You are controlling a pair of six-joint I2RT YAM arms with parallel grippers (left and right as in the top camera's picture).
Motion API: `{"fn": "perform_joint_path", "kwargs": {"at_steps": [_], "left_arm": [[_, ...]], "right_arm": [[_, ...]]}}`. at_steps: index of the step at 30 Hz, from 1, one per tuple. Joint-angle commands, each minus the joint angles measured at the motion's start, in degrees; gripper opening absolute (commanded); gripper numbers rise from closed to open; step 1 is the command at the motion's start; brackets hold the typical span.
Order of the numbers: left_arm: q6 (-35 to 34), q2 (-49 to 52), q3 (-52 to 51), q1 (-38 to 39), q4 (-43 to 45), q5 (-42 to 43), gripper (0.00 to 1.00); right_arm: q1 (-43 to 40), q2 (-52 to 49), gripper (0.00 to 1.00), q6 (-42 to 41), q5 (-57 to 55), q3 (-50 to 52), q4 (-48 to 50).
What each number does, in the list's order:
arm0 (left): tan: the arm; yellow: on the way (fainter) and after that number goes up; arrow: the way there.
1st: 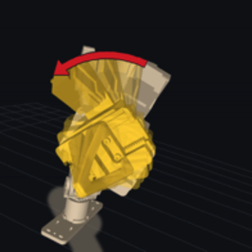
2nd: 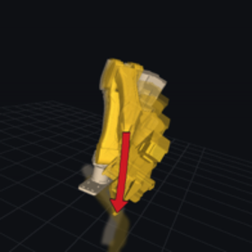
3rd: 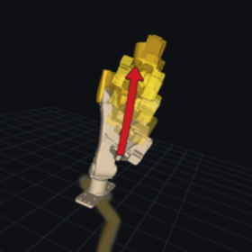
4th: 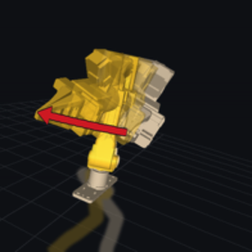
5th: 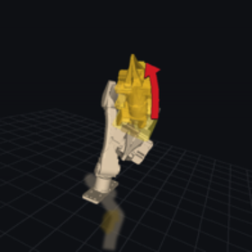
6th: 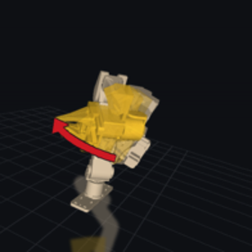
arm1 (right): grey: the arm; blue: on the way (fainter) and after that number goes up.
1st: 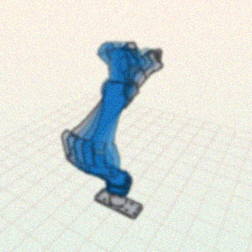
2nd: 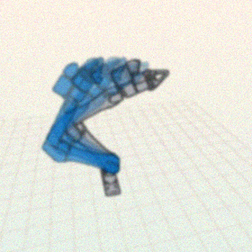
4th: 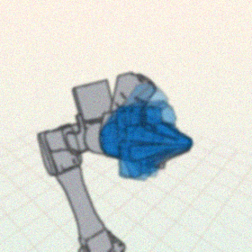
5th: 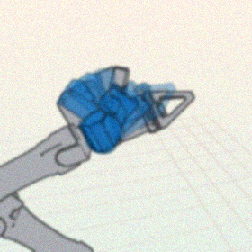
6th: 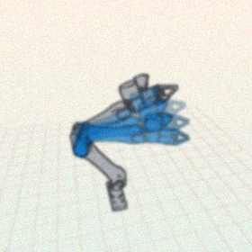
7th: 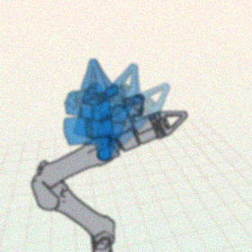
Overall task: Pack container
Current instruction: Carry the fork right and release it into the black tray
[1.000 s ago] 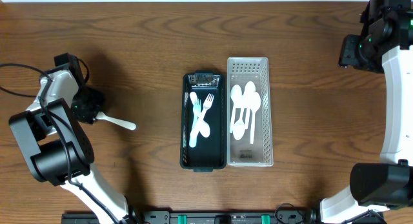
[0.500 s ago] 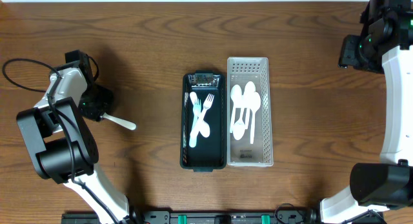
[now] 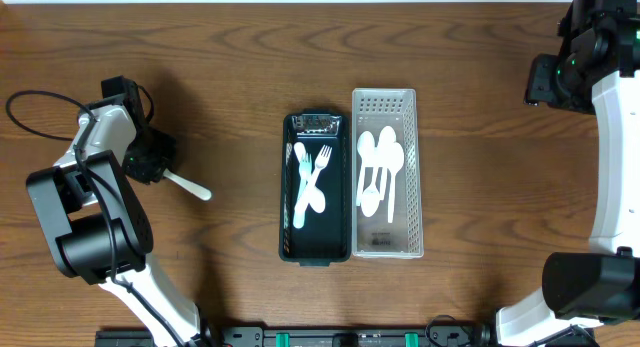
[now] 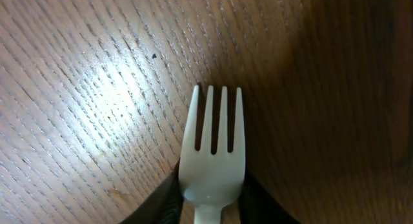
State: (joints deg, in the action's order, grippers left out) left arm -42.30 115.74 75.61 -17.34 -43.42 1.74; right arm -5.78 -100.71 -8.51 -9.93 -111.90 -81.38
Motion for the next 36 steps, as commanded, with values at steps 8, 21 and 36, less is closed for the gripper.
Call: {"fn": "perform_joint_path", "kwargs": {"at_steps": [8, 21, 36], "left_arm": [[3.56, 4.92, -2.75, 0.39, 2.43, -1.16, 0.13], [9.22, -7.23, -0.17, 0.59, -2.49, -1.49, 0.07], [15.72, -34.34, 6.49, 22.58, -17.25, -1.49, 0.06]], "right_arm": [[-0.31, 0.28, 0.59, -0.42, -0.61, -0.02, -0.26], [-0.31, 0.28, 0.59, -0.44, -0.59, -0.02, -0.07], [-0.31, 0.28, 0.6, -0.42, -0.59, -0.02, 3.06]]}}
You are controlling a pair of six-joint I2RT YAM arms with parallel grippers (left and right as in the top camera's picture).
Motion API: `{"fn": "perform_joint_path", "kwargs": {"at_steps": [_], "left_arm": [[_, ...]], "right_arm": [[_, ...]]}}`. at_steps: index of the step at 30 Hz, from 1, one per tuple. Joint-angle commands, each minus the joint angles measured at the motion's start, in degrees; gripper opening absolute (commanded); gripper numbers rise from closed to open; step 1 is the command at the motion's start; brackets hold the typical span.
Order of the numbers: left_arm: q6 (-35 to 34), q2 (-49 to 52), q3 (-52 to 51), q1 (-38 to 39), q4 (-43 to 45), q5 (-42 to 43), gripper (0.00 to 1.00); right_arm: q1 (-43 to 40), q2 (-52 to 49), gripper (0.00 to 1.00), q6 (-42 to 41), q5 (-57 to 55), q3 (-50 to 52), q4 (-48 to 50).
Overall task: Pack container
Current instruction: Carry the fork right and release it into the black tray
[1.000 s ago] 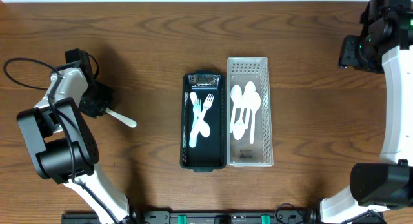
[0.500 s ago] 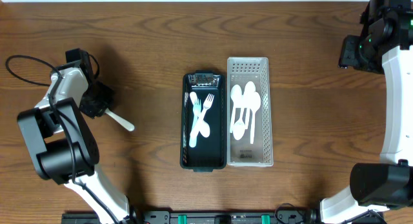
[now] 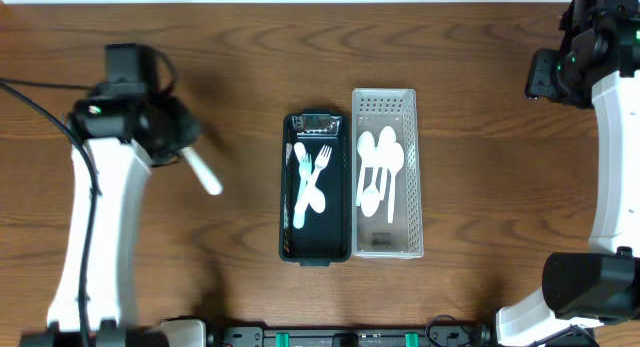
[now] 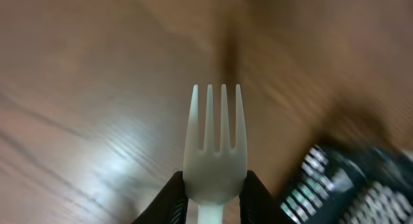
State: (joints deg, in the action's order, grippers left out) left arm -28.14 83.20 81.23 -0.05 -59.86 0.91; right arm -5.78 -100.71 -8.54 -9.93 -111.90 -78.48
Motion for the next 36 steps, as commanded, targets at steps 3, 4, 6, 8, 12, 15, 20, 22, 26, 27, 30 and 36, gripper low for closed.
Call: {"fn": "perform_joint_path", "kwargs": {"at_steps": [3, 4, 6, 8, 12, 15, 20, 22, 26, 27, 30, 36], "left_arm": [[1.46, -2.84, 0.87, 13.97, -0.74, -0.66, 0.06], [1.31, -2.64, 0.85, 17.09, -0.72, -0.66, 0.06], [1.33, -1.44, 0.85, 22.27, -0.68, -0.66, 0.06], [1.4, 0.52, 0.74, 26.32, -0.33, -0.68, 0.06], [1.57, 6.69, 0.72, 30.88, 0.37, -0.66, 0.06], [1.57, 11.56, 0.72, 32.06, 1.25, -0.61, 0.06], [1.6, 18.84, 0.72, 32.26, 3.5, -0.22, 0.06], [1.6, 21.0, 0.72, 32.22, 4.74, -0.24, 0.09], [2.03, 24.17, 0.72, 32.22, 6.69, -0.26, 0.32], [3.1, 24.83, 0.72, 32.22, 7.06, -0.26, 0.32], [4.33, 25.0, 0.79, 32.22, 7.26, -0.28, 0.36], [10.64, 20.48, 2.97, 32.22, 6.78, -1.88, 0.42]], "right_arm": [[-0.31, 0.28, 0.6, -0.39, -0.59, -0.02, 0.17], [-0.31, 0.28, 0.6, -0.39, -0.59, -0.02, 0.26], [-0.31, 0.28, 0.6, -0.39, -0.57, -0.02, 0.33], [-0.31, 0.28, 0.6, -0.42, -0.55, -0.02, 0.31], [-0.31, 0.28, 0.6, -0.39, -0.55, 0.0, -0.04], [-0.24, 0.28, 0.6, -0.39, -0.07, 0.0, -0.44], [-0.26, 0.28, 0.6, -0.39, 0.22, 0.0, -1.22], [-0.26, 0.28, 0.6, -0.35, 0.31, 0.11, -1.62], [-0.26, 0.26, 0.6, -0.09, 0.31, 0.28, -1.84], [-0.26, 0.28, 0.6, 0.04, 0.31, 0.28, -1.77], [-0.26, 0.28, 0.59, 0.37, 0.28, 0.28, -1.66], [-0.24, 0.28, 0.59, 0.92, 0.37, 0.28, -0.35]]}}
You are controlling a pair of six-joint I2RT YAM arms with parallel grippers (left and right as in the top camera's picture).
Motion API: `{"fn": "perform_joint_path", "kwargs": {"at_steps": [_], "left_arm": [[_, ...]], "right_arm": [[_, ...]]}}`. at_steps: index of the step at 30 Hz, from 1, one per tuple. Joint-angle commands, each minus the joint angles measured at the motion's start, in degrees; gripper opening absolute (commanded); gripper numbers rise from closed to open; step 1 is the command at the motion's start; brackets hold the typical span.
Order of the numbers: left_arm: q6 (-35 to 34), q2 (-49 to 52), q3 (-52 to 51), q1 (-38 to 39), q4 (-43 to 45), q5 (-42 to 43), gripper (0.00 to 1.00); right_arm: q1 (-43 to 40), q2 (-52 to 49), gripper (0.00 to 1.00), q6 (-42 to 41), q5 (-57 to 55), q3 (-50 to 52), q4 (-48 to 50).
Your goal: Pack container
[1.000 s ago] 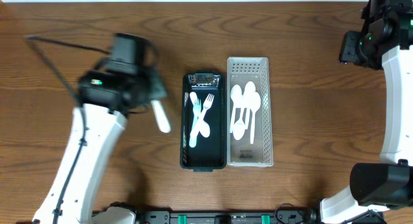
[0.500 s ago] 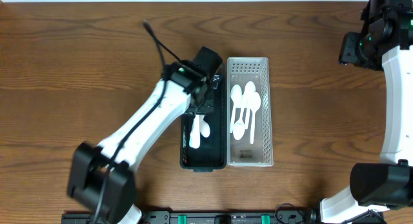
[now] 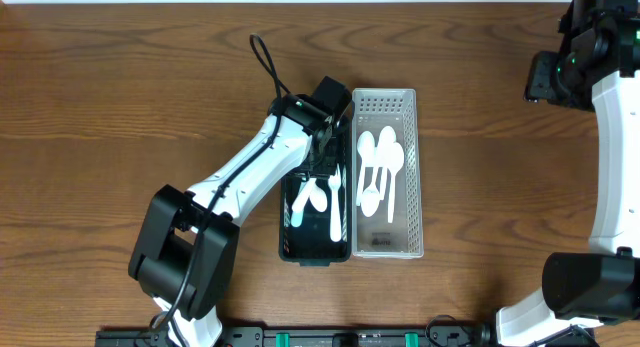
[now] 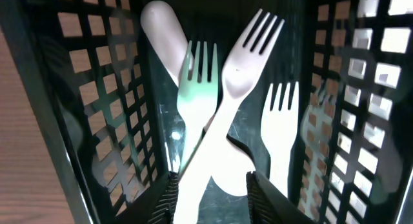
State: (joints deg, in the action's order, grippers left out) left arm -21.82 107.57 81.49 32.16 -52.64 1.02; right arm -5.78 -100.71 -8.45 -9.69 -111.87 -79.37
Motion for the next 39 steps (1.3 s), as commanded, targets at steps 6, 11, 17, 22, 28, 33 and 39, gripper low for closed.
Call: {"fn": "perform_joint_path", "kwargs": {"at_steps": [6, 11, 17, 22, 28, 33, 39], "left_arm": [[9.62, -13.94, 5.6, -0.57, -0.02, -13.51, 0.79], [10.58, -19.87, 5.7, -7.39, 5.88, -18.67, 0.98], [10.91, -18.73, 5.7, -20.09, 22.01, -18.64, 0.98], [16.46, -15.41, 5.7, -27.15, 37.48, -18.62, 0.98], [28.61, -14.47, 4.92, -29.31, 38.58, -17.9, 0.98], [28.59, -16.5, 4.57, -29.22, 34.64, -5.35, 0.98], [28.68, -23.8, -5.22, -28.83, 40.26, -0.13, 0.98]], "right_arm": [[1.11, 0.28, 0.6, 3.89, 8.31, 0.26, 3.93], [6.01, 0.26, 0.64, 5.2, 10.14, 0.26, 13.33], [11.74, -2.1, 0.78, 10.54, 9.88, 0.26, 33.68], [13.05, -7.15, 0.99, 14.86, 9.88, 0.26, 52.41], [12.37, -9.86, 0.99, 14.97, 7.72, 0.26, 57.61], [11.15, -8.17, 0.99, 14.23, 1.01, 0.66, 50.18], [8.41, 2.73, 0.99, 9.73, 0.17, 14.88, 55.39]]}}
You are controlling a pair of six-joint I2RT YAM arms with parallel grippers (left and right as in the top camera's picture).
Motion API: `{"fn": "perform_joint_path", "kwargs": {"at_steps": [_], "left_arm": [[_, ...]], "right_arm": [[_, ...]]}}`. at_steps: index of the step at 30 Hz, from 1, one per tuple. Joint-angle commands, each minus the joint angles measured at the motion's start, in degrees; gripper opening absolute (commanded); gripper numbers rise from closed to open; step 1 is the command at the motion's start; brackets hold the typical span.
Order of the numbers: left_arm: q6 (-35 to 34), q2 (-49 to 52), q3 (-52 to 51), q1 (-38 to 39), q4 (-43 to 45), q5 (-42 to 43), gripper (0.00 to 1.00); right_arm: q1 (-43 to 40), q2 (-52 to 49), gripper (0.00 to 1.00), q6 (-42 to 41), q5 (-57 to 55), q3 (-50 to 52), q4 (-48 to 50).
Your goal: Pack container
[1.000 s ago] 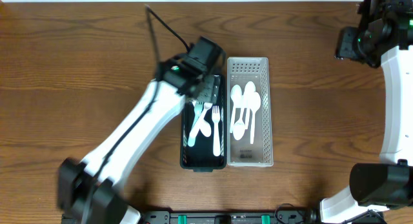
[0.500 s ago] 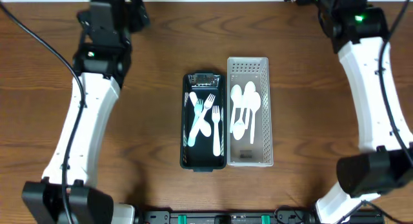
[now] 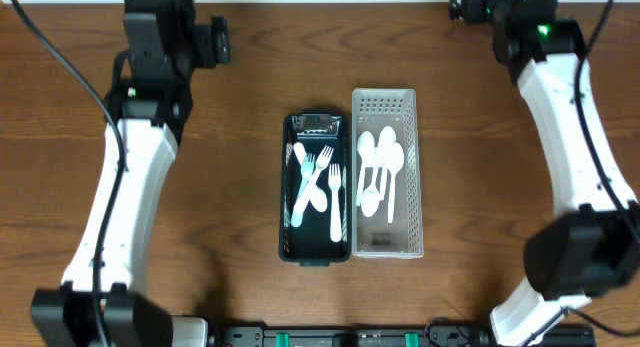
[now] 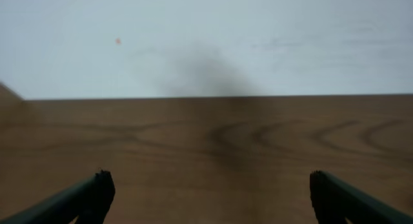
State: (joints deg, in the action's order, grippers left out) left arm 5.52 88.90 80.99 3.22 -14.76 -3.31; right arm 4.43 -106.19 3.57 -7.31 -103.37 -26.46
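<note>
A black mesh container [image 3: 287,187] at the table's middle holds several plastic forks [image 3: 333,202], white ones and a pale green one. Touching its right side, a white mesh container [image 3: 415,187] holds several white spoons [image 3: 380,172]. My left gripper [image 3: 222,42] is at the far left of the table, well away from both containers. In the left wrist view the left gripper [image 4: 210,185] is open wide with nothing between its dark fingertips [image 4: 97,185], over bare wood near the table's far edge. My right arm [image 3: 540,67] reaches to the far edge; its jaws cannot be made out.
The wooden table [image 3: 200,237] ends at a white surface [image 4: 206,37] along its far side. Both arm bases stand at the near edge, left and right.
My left gripper was open low inside the black container; now it is open and empty at the far left of the table. The right arm has moved from the right edge to the far edge.
My left gripper was shut on a white fork lying on the table at the left. Then it held the fork in the air. Then it stood open in the black container with that fork lying among the others. Now it is away from the container.
</note>
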Motion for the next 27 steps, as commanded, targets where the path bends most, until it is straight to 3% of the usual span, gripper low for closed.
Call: {"fn": "perform_joint_path", "kwargs": {"at_steps": [1, 8, 13, 21, 27], "left_arm": [[1.33, -7.28, -7.67, 0.11, 4.7, 4.2, 0.98], [1.33, -24.26, -30.25, 0.11, 21.88, 4.2, 0.98], [1.42, -37.44, -43.34, 0.11, 19.47, 3.61, 0.98], [1.6, -58.77, -58.45, 0.11, 17.88, 3.52, 0.98], [1.6, -68.81, -61.02, 0.11, 14.38, 3.52, 0.98]], "right_arm": [[-2.29, 10.95, 0.99, -2.27, -2.23, 10.36, 4.59], [-3.28, 30.77, 0.99, -2.25, -2.29, 39.12, 24.35], [-3.23, 43.39, 0.99, -2.25, -2.34, 55.3, 34.91], [-3.23, 60.94, 0.99, -2.23, -3.06, 73.07, 36.74], [-3.23, 73.59, 0.99, -2.25, -3.02, 79.03, 32.28]]}}
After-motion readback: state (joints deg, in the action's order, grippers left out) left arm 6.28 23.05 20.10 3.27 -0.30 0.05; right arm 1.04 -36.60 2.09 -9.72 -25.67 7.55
